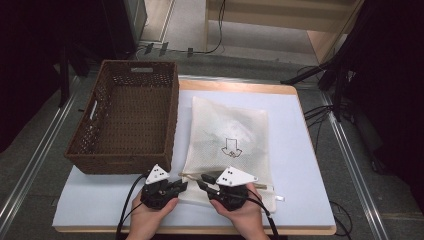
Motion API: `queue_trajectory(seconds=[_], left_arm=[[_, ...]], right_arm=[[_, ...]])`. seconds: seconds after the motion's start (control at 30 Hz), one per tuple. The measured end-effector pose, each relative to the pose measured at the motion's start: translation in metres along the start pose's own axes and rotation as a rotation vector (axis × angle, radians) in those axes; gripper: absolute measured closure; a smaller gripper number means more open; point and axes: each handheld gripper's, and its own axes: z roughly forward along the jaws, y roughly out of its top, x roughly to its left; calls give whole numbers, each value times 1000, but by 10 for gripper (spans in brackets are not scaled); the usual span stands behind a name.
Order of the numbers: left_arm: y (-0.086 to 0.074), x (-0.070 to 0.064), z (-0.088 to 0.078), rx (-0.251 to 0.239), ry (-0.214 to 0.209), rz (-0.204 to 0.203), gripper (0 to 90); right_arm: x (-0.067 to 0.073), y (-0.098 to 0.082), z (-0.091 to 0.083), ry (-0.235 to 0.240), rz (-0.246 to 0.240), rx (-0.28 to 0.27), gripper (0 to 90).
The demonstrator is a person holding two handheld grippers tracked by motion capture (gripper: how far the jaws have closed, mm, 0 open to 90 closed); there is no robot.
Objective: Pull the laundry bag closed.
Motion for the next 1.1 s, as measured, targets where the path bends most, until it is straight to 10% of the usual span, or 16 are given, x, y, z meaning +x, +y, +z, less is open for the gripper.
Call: queue_trajectory(seconds=[0.5,1.1], left_arm=[[0,-14,1,-12,83,125,863],[-1,-15,0,-2,90,148,871]], right_arm=[[1,26,46,36,-33,31,708],[2,30,76,71,-58,147,787]])
